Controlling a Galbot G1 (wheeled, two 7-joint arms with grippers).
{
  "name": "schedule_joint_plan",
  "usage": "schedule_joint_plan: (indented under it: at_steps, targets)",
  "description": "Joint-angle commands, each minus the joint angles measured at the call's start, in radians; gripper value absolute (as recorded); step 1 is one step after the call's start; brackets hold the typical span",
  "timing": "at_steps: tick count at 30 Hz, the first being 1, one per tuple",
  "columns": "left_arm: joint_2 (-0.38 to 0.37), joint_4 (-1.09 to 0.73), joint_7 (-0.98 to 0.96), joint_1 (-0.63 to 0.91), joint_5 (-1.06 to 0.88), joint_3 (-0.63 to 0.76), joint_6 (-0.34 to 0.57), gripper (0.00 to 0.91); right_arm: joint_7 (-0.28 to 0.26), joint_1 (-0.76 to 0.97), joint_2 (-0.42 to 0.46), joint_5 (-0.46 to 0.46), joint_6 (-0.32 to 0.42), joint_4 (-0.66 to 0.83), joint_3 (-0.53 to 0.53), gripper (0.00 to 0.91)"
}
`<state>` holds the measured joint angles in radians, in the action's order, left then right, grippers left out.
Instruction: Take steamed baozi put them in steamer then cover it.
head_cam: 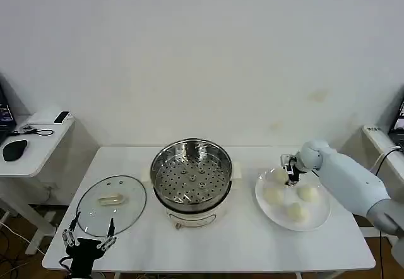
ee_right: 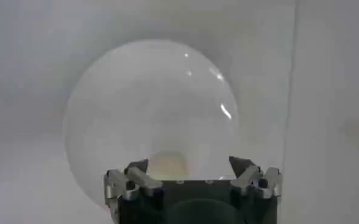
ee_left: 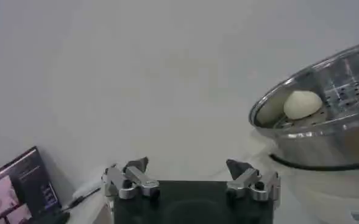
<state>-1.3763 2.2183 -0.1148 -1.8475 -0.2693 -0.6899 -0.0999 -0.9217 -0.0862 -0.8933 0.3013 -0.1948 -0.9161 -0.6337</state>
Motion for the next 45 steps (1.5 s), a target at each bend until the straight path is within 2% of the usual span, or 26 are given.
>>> schedule_joint_plan:
  at_steps: [1,10,14,17,18,20,23,30,38,45]
  targets:
    - [0.0,0.002,0.0,-0.002,-0.002,0.002,0.0,0.907,-0.001,0.003,0.003,0.0,0.002,-0.019,0.002,0.665]
    - [0.004,0.004,0.0,0.001,-0.003,0.008,0.001,0.907,-0.025,0.131,0.151,-0.089,-0.006,-0.227,-0.095,0.665]
    - [0.008,-0.001,-0.001,0.006,-0.003,0.013,0.001,0.907,-0.021,0.234,0.219,-0.174,0.005,-0.306,-0.154,0.665]
    - [0.013,-0.005,-0.003,0.013,0.0,0.018,0.001,0.907,-0.017,0.322,0.231,-0.28,0.025,-0.34,-0.208,0.665]
    - [0.013,-0.006,-0.003,0.014,0.0,0.018,0.001,0.907,-0.017,0.33,0.228,-0.284,0.026,-0.341,-0.21,0.665]
    - [0.014,-0.004,-0.003,0.015,0.001,0.021,0.001,0.907,-0.015,0.394,0.198,-0.356,0.037,-0.345,-0.246,0.665]
    - [0.015,-0.001,-0.002,0.015,0.002,0.024,0.0,0.907,-0.015,0.471,0.147,-0.411,0.046,-0.339,-0.288,0.665]
    - [0.026,-0.003,-0.002,0.019,0.008,0.016,0.0,0.907,-0.01,0.644,-0.005,-0.478,0.077,-0.308,-0.432,0.665]
    - [0.027,-0.002,0.0,0.031,0.009,0.011,-0.004,0.907,0.001,0.666,-0.217,-0.472,0.155,-0.275,-0.502,0.665]
    - [0.039,0.007,0.001,0.026,0.013,-0.013,-0.009,0.907,0.015,0.67,-0.325,-0.427,0.233,-0.302,-0.615,0.665]
